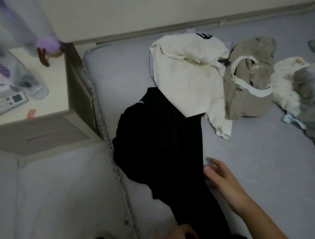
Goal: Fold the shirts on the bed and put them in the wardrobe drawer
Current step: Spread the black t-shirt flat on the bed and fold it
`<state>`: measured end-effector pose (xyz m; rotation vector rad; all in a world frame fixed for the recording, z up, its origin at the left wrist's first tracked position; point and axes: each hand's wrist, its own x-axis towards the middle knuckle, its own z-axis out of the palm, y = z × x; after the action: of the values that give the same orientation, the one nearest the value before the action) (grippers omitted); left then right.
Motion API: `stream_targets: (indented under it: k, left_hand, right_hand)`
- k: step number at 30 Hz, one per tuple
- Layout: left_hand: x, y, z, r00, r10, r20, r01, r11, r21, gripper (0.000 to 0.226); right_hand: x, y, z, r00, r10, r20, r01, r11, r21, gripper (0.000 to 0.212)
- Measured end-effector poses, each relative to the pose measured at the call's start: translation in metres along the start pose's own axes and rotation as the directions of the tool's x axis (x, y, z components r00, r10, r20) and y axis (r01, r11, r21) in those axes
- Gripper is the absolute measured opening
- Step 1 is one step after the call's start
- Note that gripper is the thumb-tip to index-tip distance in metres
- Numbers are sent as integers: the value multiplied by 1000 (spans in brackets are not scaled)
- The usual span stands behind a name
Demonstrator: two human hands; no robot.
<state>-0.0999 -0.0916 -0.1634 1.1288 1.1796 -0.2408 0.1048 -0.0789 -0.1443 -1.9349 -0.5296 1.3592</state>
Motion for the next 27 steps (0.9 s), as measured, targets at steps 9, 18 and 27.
stream_targets:
  k: [9, 18, 27]
  left_hand:
    - [56, 1, -124, 563, 345, -751, -2, 909, 417, 77]
    - [19, -57, 59, 607, 510, -610, -133, 821, 555, 12]
    - [-30, -79, 125, 765, 364, -531, -85, 875, 478, 27]
  right_hand:
    - [46, 15, 53, 933, -290, 213, 359, 779, -514, 54]
    - [48, -1, -118, 866, -498, -51, 289, 580, -761, 39]
    - [-91, 122, -95, 689, -699, 191, 546, 327, -771, 59]
